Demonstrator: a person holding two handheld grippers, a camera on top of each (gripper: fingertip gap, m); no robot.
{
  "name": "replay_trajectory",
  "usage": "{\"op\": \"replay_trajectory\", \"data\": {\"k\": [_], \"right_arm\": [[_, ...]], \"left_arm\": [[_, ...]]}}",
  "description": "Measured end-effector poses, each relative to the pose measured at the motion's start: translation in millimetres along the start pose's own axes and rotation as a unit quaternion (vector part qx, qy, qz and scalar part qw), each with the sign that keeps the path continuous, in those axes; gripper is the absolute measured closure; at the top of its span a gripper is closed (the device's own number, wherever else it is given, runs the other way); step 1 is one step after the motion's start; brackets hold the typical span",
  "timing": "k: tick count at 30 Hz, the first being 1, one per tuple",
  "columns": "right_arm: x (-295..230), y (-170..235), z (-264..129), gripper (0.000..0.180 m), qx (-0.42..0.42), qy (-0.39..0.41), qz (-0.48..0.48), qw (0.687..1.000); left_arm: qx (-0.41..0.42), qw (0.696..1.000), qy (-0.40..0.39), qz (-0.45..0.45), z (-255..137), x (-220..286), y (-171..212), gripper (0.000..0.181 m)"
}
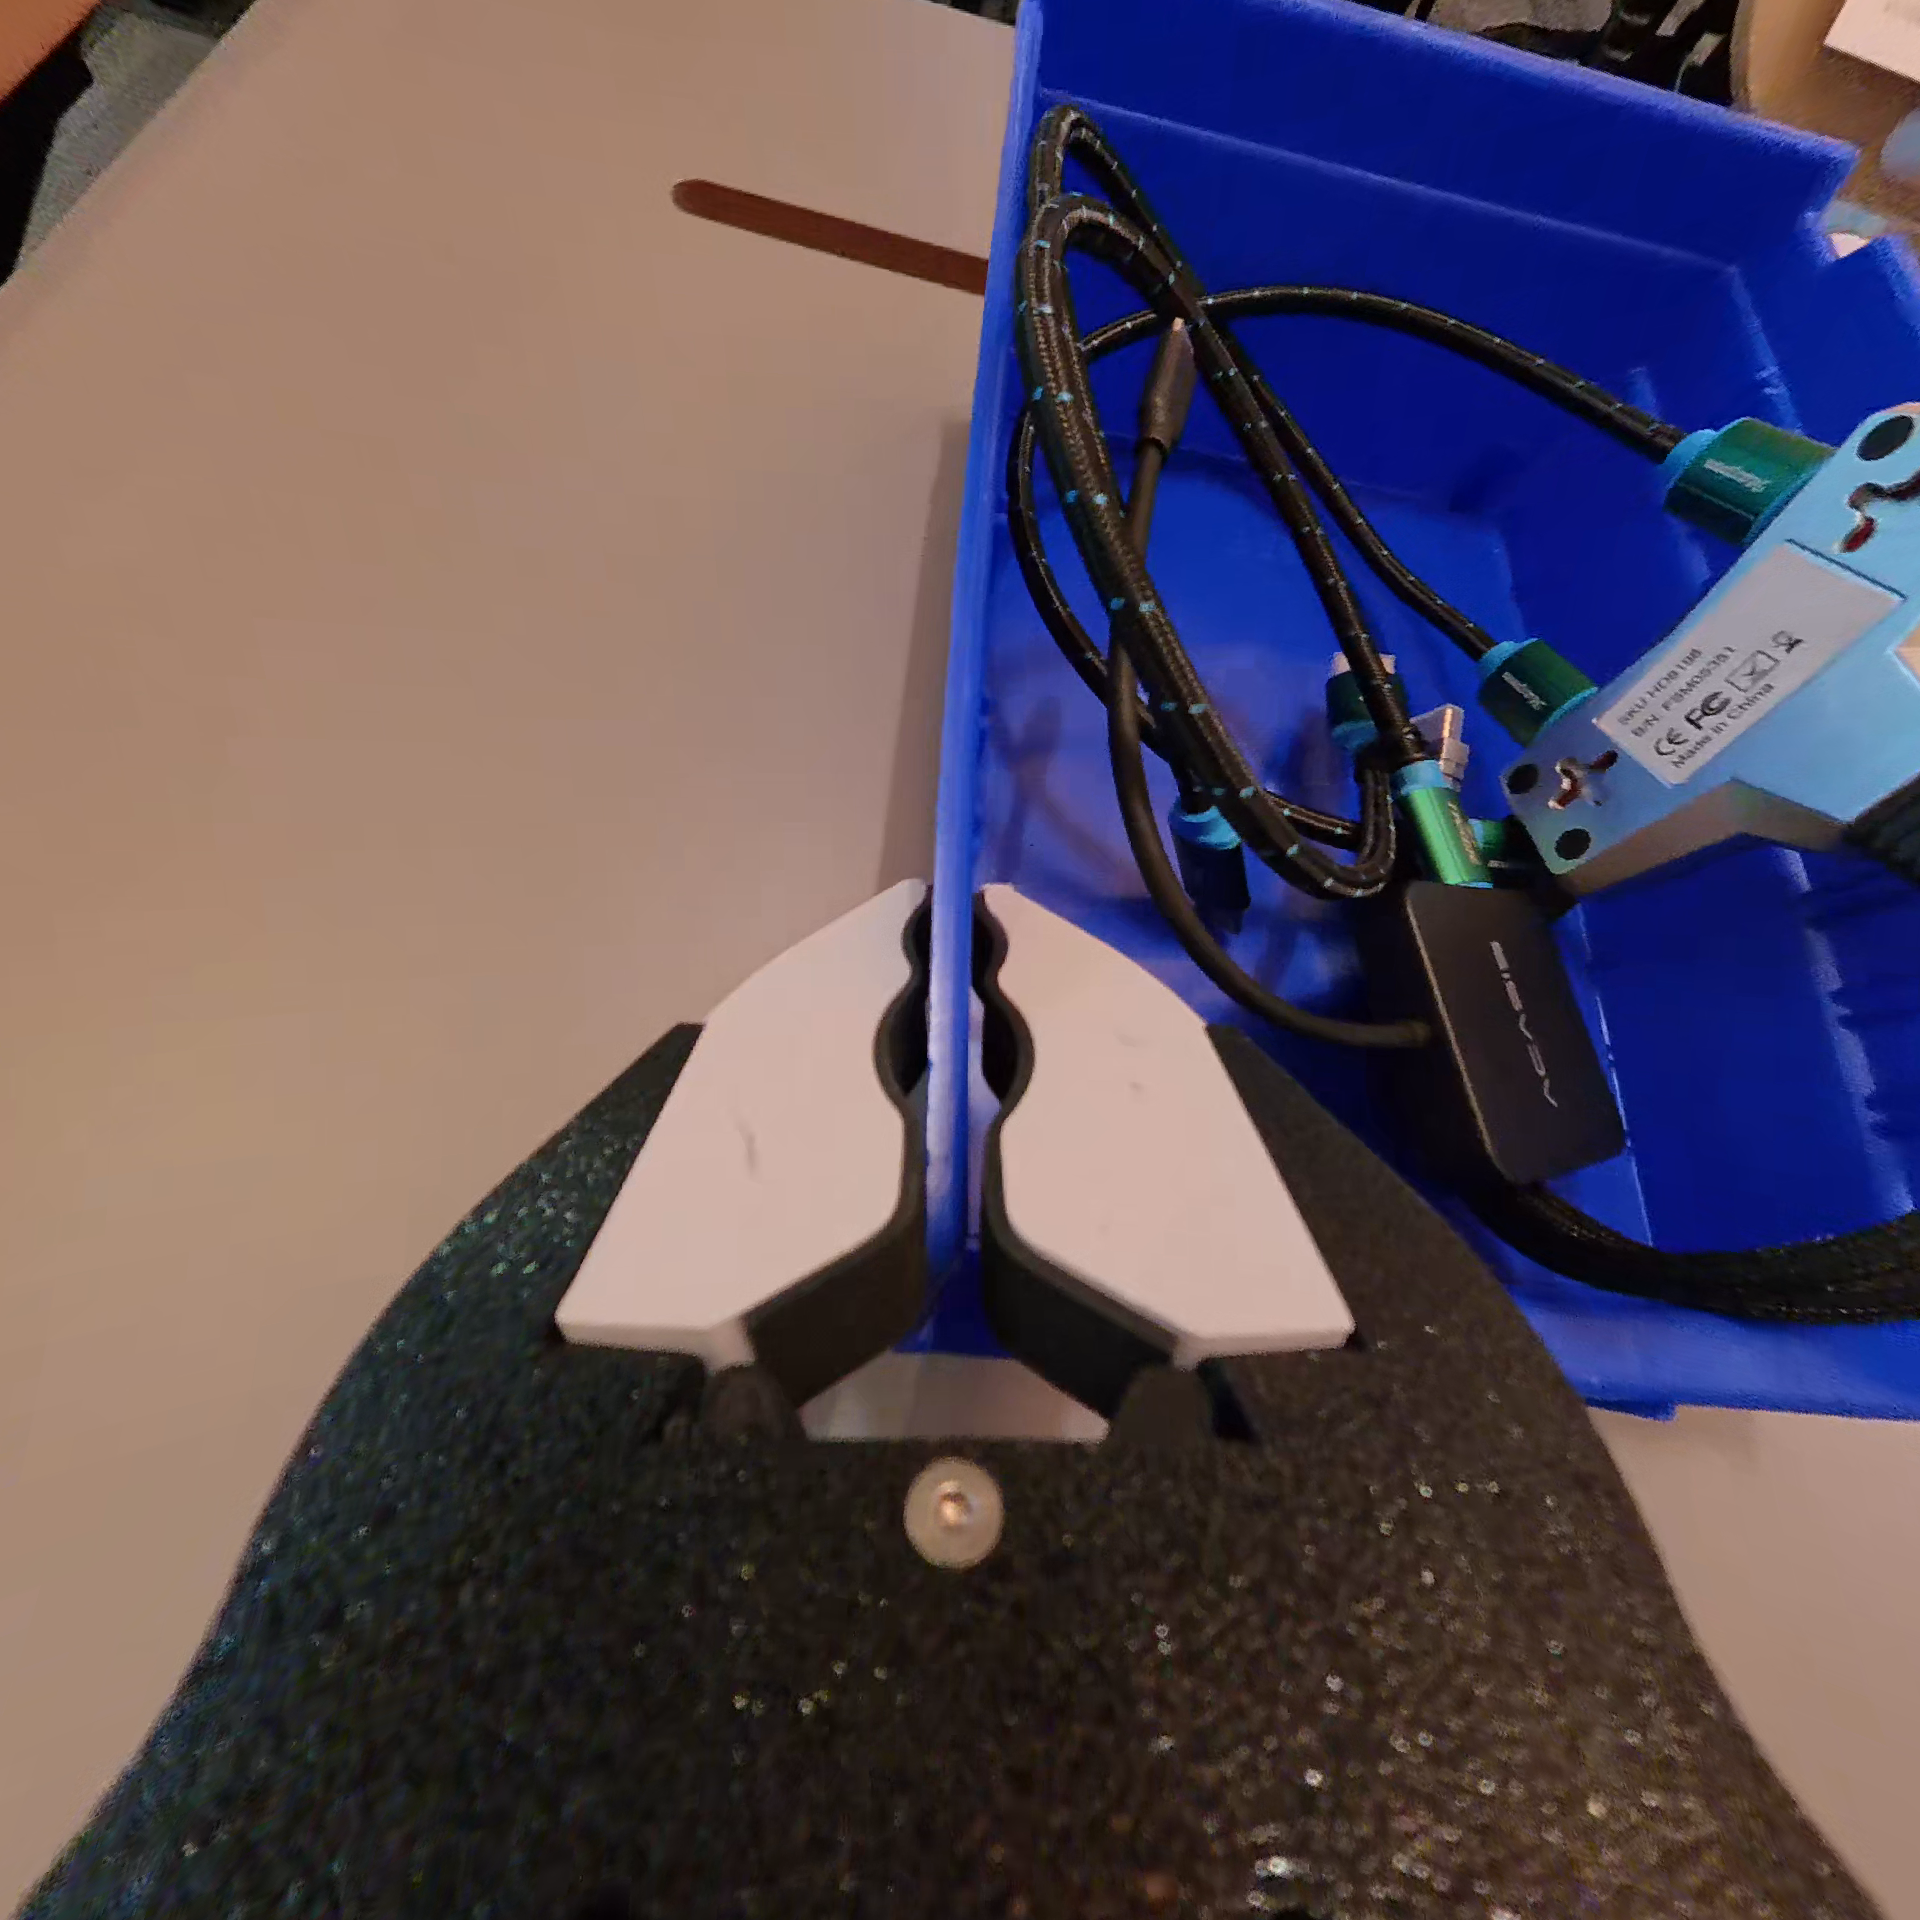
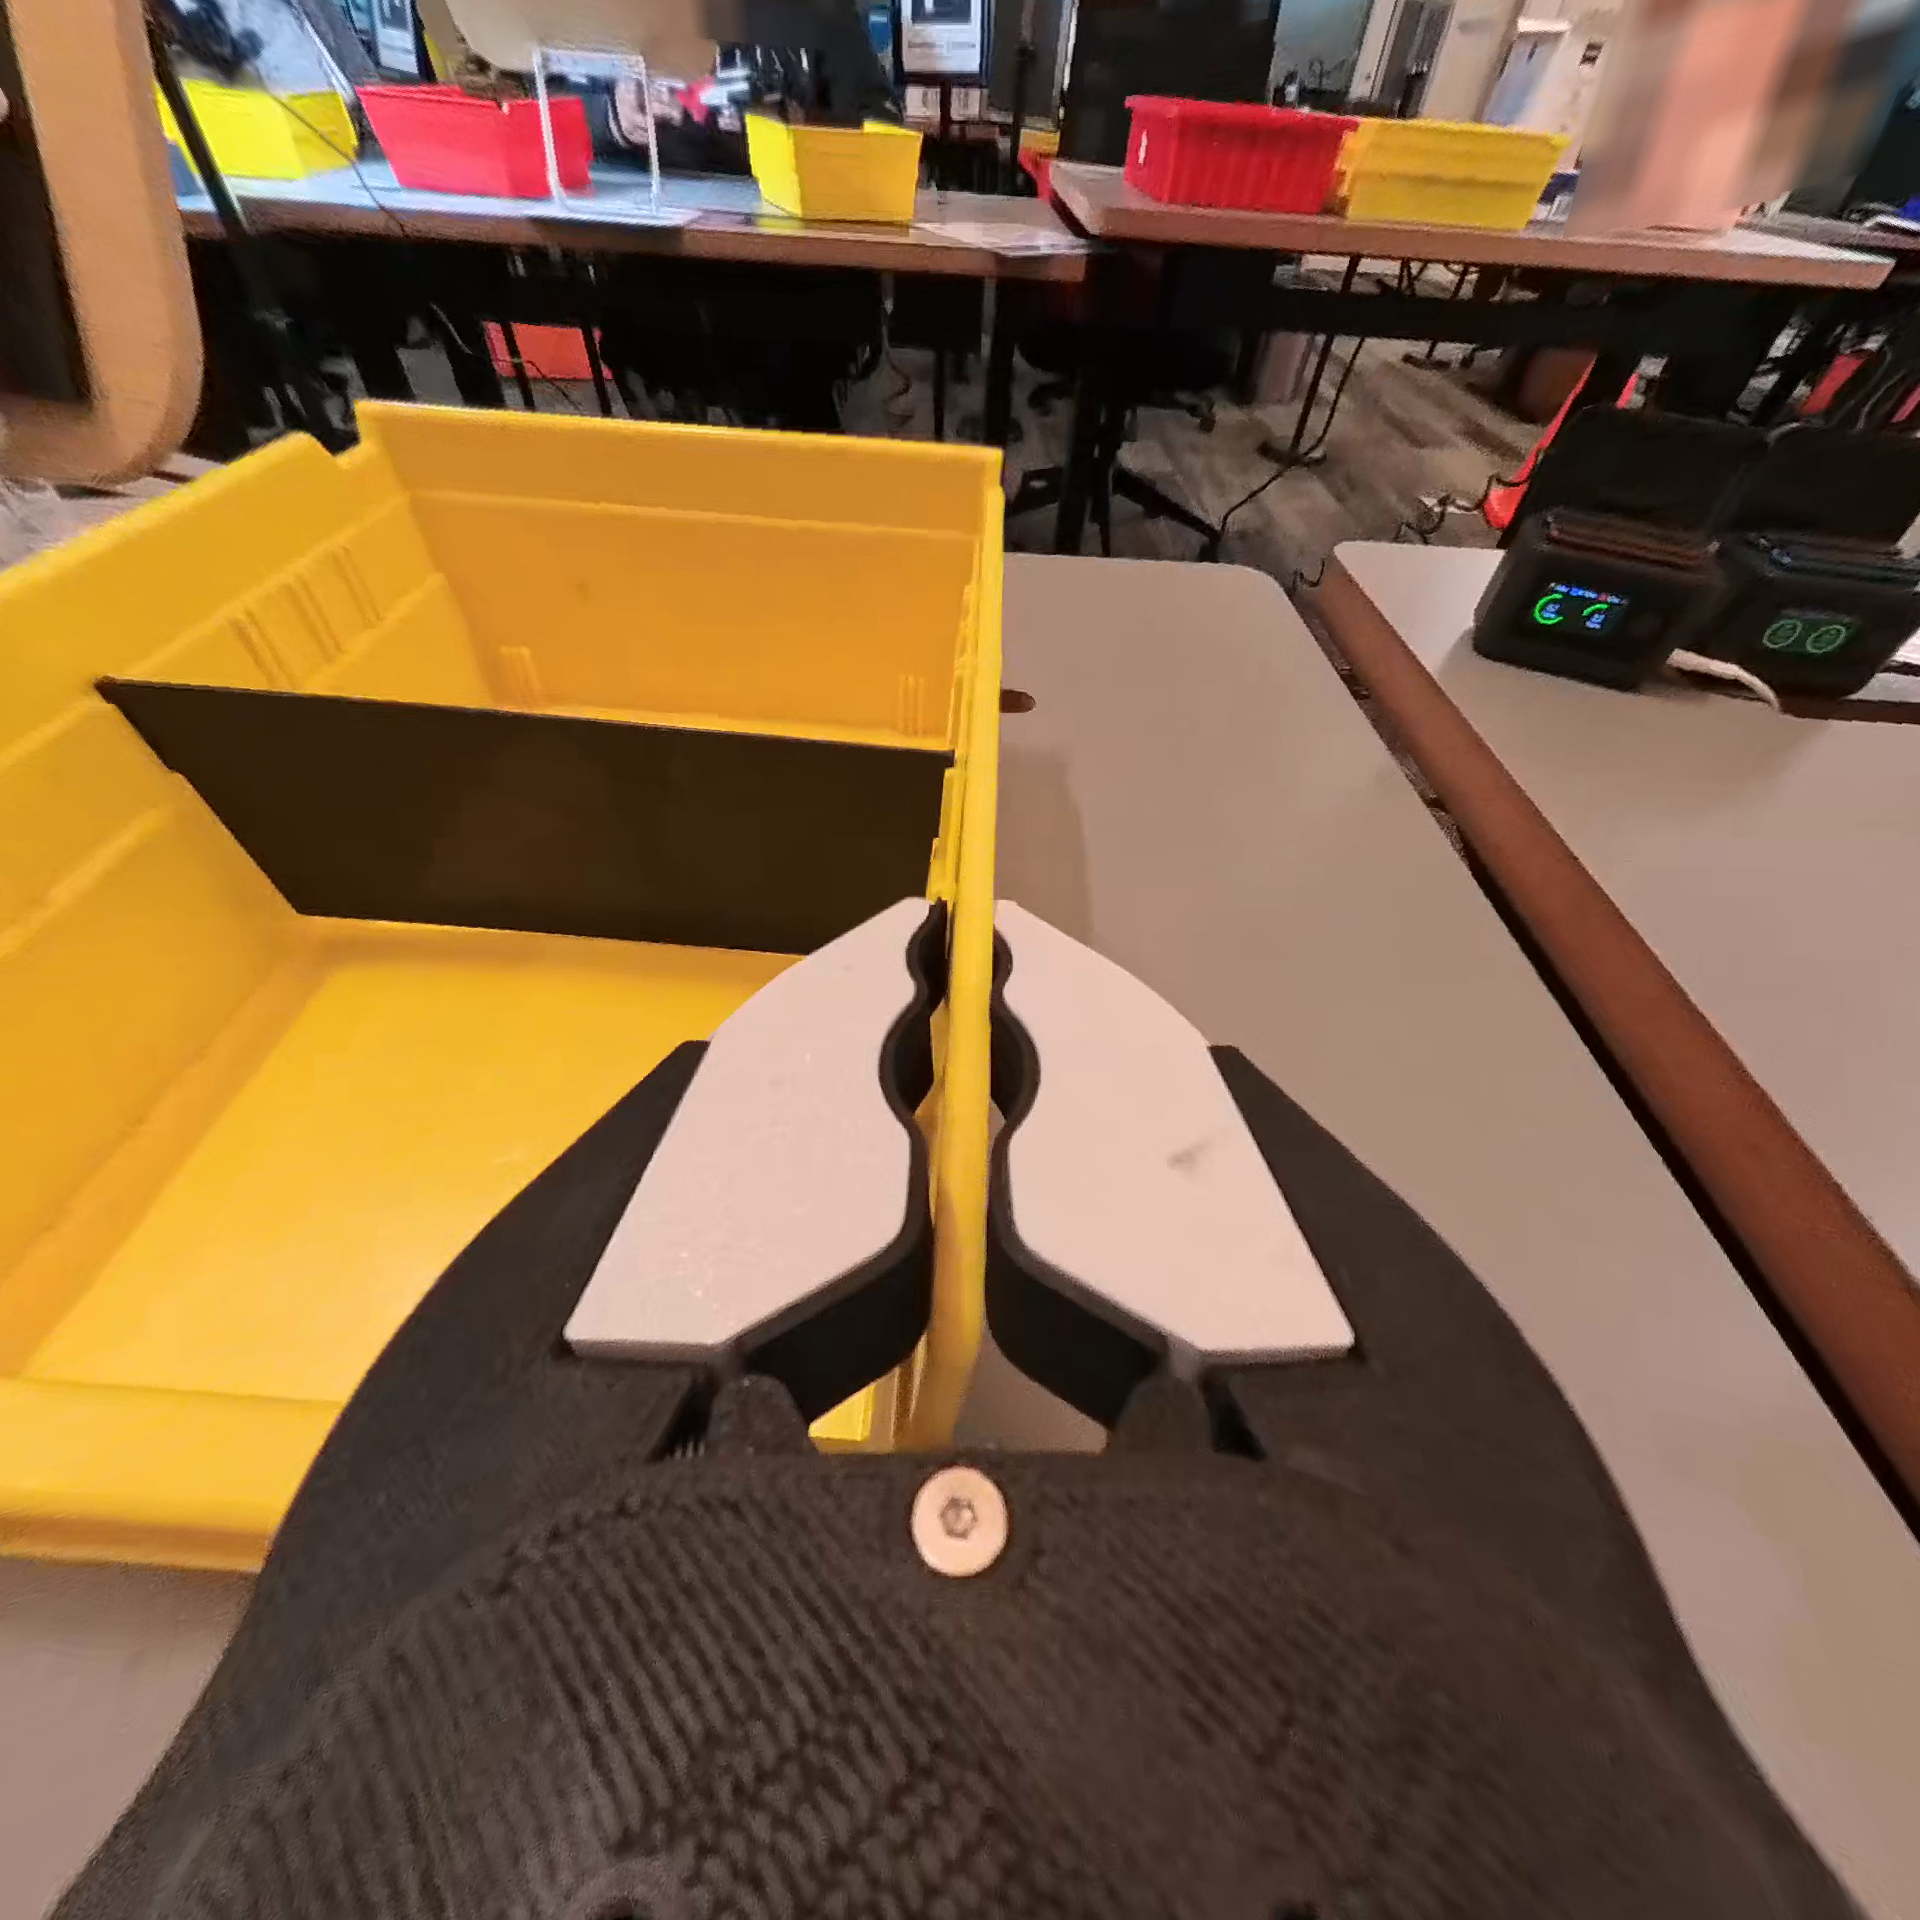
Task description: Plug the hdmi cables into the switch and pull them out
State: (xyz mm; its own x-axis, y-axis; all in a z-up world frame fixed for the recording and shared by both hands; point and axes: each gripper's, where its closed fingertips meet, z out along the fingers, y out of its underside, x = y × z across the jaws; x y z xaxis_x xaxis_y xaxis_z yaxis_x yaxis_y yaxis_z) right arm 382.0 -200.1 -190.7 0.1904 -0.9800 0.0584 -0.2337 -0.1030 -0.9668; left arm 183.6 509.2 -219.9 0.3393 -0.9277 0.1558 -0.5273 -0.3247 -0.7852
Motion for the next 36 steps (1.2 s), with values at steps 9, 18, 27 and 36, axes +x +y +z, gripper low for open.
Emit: {"op": "replay_trajectory", "data": {"k": [9, 18, 27, 36], "right_arm": [[-1, 0, 0, 0.172, 0.011, -0.003, -0.016, 1.0], [10, -16, -11, 0.138, 0.073, 0.02, -0.048, 0.996], [-12, -72, -42, 0.093, 0.247, -0.041, -0.024, 0.968], [-22, -91, -60, 0.101, 0.304, -0.041, -0.075, 0.949]], "left_arm": [[-0.001, 1.0, -0.01, 0.002, 10, 2, -8, 0.175], [0.01, 0.991, -0.063, 0.117, -14, 2, -23, 0.154], [-0.12, 0.979, 0.121, 0.11, -47, 87, 6, 0.142], [-0.241, 0.952, 0.17, -0.083, -7, 96, 26, 0.125]]}}
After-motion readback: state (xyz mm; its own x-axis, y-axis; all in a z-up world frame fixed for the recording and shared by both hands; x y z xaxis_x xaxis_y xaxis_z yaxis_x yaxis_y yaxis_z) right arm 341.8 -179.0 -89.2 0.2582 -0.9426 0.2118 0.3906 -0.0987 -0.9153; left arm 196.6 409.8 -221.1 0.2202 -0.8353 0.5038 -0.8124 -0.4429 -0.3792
